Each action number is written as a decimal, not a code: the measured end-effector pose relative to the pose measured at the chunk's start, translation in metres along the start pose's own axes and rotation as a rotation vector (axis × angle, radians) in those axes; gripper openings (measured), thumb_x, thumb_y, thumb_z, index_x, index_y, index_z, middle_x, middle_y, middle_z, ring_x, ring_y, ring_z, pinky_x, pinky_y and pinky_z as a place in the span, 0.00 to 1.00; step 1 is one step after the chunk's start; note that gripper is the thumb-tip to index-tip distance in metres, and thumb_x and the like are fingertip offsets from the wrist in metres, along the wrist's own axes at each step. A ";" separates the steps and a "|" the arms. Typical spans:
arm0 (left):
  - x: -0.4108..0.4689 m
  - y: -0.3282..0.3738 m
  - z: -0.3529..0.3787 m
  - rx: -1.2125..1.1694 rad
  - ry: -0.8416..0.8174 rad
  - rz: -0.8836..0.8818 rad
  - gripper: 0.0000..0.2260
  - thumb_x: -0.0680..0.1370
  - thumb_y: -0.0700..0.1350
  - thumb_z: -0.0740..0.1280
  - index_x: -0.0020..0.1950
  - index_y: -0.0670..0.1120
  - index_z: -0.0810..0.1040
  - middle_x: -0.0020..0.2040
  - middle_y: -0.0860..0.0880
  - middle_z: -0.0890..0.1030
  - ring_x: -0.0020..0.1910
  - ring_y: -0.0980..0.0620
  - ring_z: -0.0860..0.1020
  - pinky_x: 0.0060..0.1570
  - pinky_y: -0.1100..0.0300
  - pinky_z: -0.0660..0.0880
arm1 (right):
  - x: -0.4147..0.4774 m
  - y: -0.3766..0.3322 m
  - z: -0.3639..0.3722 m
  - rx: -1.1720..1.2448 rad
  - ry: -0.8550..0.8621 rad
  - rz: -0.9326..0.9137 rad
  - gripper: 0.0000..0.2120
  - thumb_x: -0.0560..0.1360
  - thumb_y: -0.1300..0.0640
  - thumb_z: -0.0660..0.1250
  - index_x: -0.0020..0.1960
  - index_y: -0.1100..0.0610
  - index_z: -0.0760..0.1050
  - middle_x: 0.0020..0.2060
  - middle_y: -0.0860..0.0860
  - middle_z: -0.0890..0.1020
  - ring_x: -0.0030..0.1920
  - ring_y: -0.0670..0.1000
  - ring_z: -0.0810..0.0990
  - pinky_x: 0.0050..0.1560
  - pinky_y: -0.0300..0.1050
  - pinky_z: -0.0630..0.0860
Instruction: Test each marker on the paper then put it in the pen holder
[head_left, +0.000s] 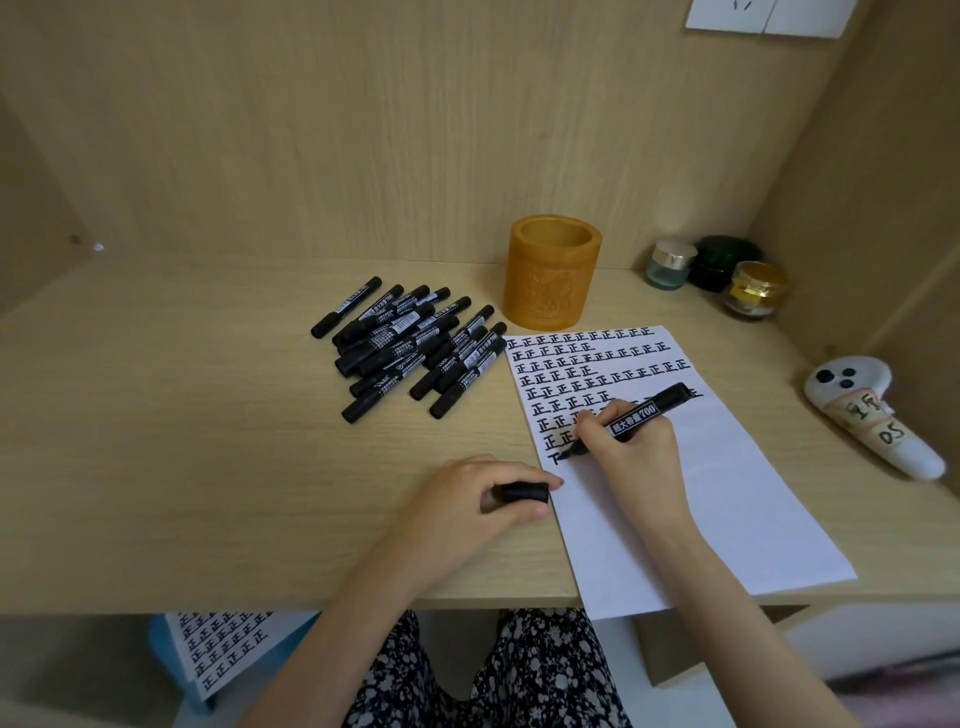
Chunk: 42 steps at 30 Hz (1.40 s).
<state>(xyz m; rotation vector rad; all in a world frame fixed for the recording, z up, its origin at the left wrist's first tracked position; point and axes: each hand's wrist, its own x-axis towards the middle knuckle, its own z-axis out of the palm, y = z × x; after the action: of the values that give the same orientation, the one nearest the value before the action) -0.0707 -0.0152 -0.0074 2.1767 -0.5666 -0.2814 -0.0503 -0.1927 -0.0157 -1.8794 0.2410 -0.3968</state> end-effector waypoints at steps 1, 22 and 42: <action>0.000 0.000 0.000 0.002 0.000 0.001 0.13 0.74 0.51 0.67 0.54 0.69 0.73 0.42 0.62 0.74 0.34 0.71 0.69 0.36 0.75 0.65 | 0.000 0.000 0.000 0.001 0.005 0.000 0.10 0.72 0.63 0.69 0.33 0.63 0.76 0.29 0.53 0.79 0.29 0.45 0.73 0.32 0.33 0.68; -0.001 0.001 0.000 -0.001 0.014 0.016 0.13 0.75 0.51 0.68 0.58 0.63 0.77 0.41 0.66 0.72 0.34 0.75 0.68 0.36 0.78 0.64 | -0.003 -0.004 -0.001 0.006 -0.068 -0.008 0.12 0.72 0.63 0.68 0.30 0.60 0.76 0.27 0.50 0.79 0.30 0.45 0.73 0.32 0.34 0.68; 0.000 -0.001 0.001 0.004 0.013 -0.008 0.13 0.74 0.52 0.68 0.56 0.67 0.76 0.44 0.64 0.75 0.34 0.72 0.69 0.36 0.76 0.65 | -0.002 -0.002 0.000 -0.043 -0.032 -0.016 0.08 0.71 0.64 0.68 0.33 0.64 0.76 0.30 0.58 0.81 0.31 0.47 0.74 0.33 0.35 0.69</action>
<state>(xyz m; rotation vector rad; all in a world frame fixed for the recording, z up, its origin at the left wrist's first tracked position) -0.0707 -0.0157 -0.0090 2.1832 -0.5516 -0.2706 -0.0524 -0.1912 -0.0145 -1.9294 0.2148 -0.3741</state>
